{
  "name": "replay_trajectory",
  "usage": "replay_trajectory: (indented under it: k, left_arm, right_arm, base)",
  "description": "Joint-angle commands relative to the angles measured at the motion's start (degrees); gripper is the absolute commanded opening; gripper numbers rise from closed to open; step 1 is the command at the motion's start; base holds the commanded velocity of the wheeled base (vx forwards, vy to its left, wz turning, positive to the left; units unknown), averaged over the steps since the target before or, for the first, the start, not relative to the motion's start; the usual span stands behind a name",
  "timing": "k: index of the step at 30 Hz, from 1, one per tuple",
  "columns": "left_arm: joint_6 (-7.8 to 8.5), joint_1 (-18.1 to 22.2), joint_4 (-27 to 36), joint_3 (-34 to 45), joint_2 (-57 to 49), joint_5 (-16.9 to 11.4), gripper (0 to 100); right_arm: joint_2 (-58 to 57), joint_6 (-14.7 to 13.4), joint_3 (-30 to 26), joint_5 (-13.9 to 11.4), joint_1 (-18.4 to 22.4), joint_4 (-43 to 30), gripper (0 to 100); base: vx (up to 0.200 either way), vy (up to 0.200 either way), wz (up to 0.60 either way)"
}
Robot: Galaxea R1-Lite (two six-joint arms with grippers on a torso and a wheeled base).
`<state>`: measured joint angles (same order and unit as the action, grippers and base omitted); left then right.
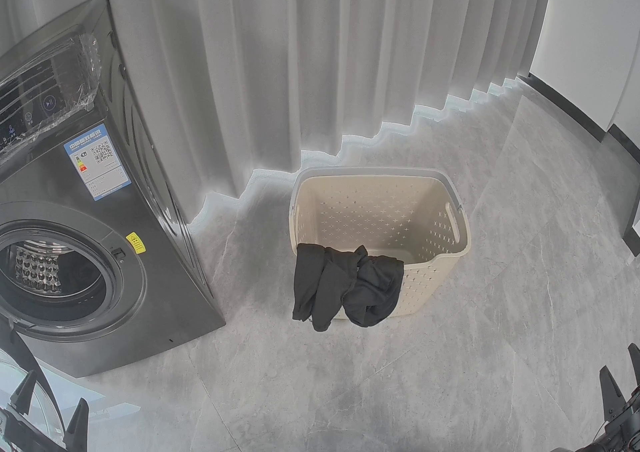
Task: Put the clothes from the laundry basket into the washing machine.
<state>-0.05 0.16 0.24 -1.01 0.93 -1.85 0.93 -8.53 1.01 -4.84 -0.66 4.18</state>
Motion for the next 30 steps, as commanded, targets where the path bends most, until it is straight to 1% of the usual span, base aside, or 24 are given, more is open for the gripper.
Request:
replay_trajectory:
  k: [1, 3, 6, 10, 12, 13, 15, 16, 17, 18, 19, 20, 21, 23, 25, 26, 27, 28, 30]
  left_arm:
    - [-0.13, 0.02, 0.02, 0.92, -0.84, 0.01, 100]
    - [-0.04, 0.02, 0.02, 0.92, -0.84, 0.01, 100]
    - [-0.04, 0.02, 0.02, 0.92, -0.93, 0.01, 100]
    - [-0.04, 0.02, 0.02, 0.92, -0.93, 0.01, 100]
    - [-0.04, 0.02, 0.02, 0.92, -0.84, 0.01, 100]
    - [-0.04, 0.02, 0.02, 0.92, -0.84, 0.01, 100]
    - [-0.04, 0.02, -0.07, 0.92, -0.84, 0.01, 100]
    - [-0.13, 0.02, 0.02, 0.92, -0.84, 0.01, 100]
    - [-0.13, 0.02, 0.02, 0.92, -0.84, 0.01, 100]
    - [-0.04, 0.02, 0.02, 0.92, -0.84, 0.01, 100]
    - [0.05, 0.02, 0.02, 0.92, -0.84, 0.01, 100]
    - [0.05, 0.02, 0.02, 0.92, -0.84, 0.01, 100]
    - [0.05, 0.02, 0.02, 0.92, -0.84, 0.01, 100]
    - [0.05, 0.02, 0.02, 0.92, -0.84, 0.01, 100]
    - [0.05, 0.02, 0.02, 0.92, -0.93, 0.01, 100]
    - [-0.04, 0.02, 0.02, 0.92, -0.93, 0.01, 100]
    - [0.05, 0.02, 0.02, 0.92, -0.93, 0.01, 100]
    - [-0.04, 0.02, 0.02, 0.92, -0.93, 0.01, 100]
    - [-0.04, 0.02, 0.02, 0.92, -0.93, 0.01, 100]
  right_arm:
    - [-0.84, 0.36, -1.01, -0.43, 0.04, 0.04, 100]
    - [-0.84, 0.27, -1.01, -0.52, 0.04, 0.04, 100]
    - [-0.84, -0.08, -1.01, -0.87, -0.04, 0.13, 100]
    - [-0.84, 0.27, -1.01, -1.14, 0.04, 0.04, 100]
    - [-0.84, 0.71, -1.01, -2.46, 0.13, -0.14, 100]
    - [-0.84, 0.8, -1.01, -2.63, 0.13, -0.14, 100]
    - [-0.93, 1.33, 0.75, -3.69, 0.04, 0.74, 100]
    - [-0.84, 1.33, 3.65, -4.21, 0.04, 0.21, 100]
    - [-0.84, 1.33, 3.65, -4.21, 0.04, 0.21, 100]
    - [0.57, 1.59, 8.48, -5.71, -0.4, -1.11, 100]
    - [2.59, 1.59, 10.33, -7.2, -0.57, -2.34, 100]
    - [4.96, 1.5, 11.64, -9.4, -0.84, -3.39, 100]
    - [6.98, 1.41, 12.44, -11.86, -1.1, -3.92, 100]
    - [12.08, 0.54, 13.49, -17.13, -1.19, -3.92, 100]
    - [19.02, -0.87, 14.02, -21.97, -1.19, -3.04, 100]
    - [22.28, -1.57, 14.28, -23.72, -1.19, -2.42, 100]
    - [23.51, -1.84, 14.37, -24.25, -1.19, -2.07, 100]
    - [28.17, -1.93, 14.63, -25.92, -1.19, -0.58, 100]
    - [34.58, -1.75, 14.63, -26.98, -1.63, 2.5, 100]
  base:
    - [0.0, -0.2, 0.0]
    - [0.0, -0.2, 0.0]
    - [0.0, 0.0, 0.0]
    - [0.0, 0.0, 0.0]
    - [0.0, 0.0, 0.0]
    - [0.0, 0.0, 0.0]
    - [0.0, 0.0, 0.0]
    - [0.0, -0.2, 0.0]
    - [0.0, -0.2, 0.0]
    - [0.0, -0.2, 0.0]
    - [0.2, -0.2, 0.0]
    - [0.2, -0.2, 0.0]
    - [0.2, -0.2, 0.0]
    - [0.2, 0.0, 0.0]
    - [0.1, 0.0, 0.0]
    - [0.0, 0.0, 0.0]
    - [0.0, 0.0, 0.0]
    - [0.0, 0.0, 0.0]
    - [0.0, 0.0, 0.0]
